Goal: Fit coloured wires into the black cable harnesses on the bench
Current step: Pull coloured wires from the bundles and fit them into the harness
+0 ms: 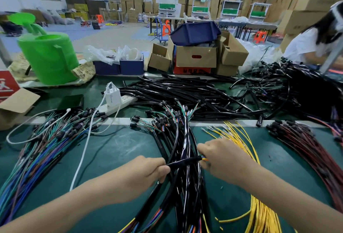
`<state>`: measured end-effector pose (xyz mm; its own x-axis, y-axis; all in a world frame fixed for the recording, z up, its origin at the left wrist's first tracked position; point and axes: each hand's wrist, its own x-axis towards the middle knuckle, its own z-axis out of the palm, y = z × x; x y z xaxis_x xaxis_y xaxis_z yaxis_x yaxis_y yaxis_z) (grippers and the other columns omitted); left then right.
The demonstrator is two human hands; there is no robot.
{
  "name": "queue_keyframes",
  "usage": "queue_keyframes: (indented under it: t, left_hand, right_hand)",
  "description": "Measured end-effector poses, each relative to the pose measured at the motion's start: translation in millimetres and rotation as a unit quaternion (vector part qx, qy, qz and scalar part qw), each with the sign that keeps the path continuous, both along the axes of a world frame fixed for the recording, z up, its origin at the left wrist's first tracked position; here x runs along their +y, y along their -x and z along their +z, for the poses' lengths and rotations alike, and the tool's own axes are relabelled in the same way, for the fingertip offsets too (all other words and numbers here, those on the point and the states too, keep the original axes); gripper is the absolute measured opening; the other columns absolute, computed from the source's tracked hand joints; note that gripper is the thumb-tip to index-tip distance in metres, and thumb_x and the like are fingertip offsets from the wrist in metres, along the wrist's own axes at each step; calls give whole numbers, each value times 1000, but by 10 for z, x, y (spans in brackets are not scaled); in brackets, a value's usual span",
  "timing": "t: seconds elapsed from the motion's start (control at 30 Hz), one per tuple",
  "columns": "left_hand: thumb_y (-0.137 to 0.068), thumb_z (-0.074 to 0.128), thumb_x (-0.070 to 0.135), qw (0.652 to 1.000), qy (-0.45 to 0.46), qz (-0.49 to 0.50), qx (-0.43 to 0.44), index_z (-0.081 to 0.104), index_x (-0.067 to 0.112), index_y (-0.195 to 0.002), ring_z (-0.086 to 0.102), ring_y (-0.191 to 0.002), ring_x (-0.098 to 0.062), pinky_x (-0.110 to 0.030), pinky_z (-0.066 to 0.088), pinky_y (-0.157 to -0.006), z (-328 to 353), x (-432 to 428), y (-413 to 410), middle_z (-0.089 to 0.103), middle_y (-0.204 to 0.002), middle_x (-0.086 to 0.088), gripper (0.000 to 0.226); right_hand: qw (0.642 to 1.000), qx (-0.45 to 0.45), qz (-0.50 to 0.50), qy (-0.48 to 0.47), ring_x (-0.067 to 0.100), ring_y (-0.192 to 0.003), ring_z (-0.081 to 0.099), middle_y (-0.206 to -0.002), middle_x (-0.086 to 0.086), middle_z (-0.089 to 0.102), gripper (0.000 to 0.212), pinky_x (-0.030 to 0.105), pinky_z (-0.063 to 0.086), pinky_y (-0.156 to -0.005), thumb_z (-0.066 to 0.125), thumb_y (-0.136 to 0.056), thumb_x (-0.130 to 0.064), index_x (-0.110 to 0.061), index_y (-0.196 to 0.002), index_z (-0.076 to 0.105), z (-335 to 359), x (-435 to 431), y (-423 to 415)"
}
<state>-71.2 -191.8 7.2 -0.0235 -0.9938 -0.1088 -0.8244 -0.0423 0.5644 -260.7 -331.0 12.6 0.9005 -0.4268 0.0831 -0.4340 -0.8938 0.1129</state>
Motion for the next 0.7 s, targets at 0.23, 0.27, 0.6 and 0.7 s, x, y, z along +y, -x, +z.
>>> queue_keyframes:
  t: [0.23,0.27,0.6,0.7]
  left_hand:
    - [-99,35,43,999,9,-28,-14,41,26,-72,41,-54,-13,-29,40,-59,-96,50,71,44,-57,8,32]
    - [-99,34,44,999,23,-30,-17,40,25,-74,40,-52,-13,-29,39,-58,-106,46,72,43,-57,8,32]
    - [-86,35,52,984,154,35,78,54,24,-87,37,-48,-7,-17,29,-48,-16,69,3,45,-53,9,34]
    - [-84,44,45,967,121,90,205,61,35,-99,41,-46,-3,-16,35,-49,-35,406,-215,52,-54,8,25]
  right_hand:
    - [998,23,60,-29,28,-77,52,-85,4,59,13,31,30,-64,44,-92,-29,-17,-87,41,113,65,-46]
    - [997,23,62,-28,28,-78,54,-85,4,60,16,32,30,-64,44,-92,-31,-16,-90,44,108,84,-45]
    - [963,-48,160,211,17,-93,61,-67,-15,61,29,44,28,-98,48,-85,-52,-29,-77,65,511,70,-235]
    - [949,-48,131,283,21,-106,61,-79,-14,66,18,43,27,-95,72,-77,-45,-28,-81,69,612,-180,-188]
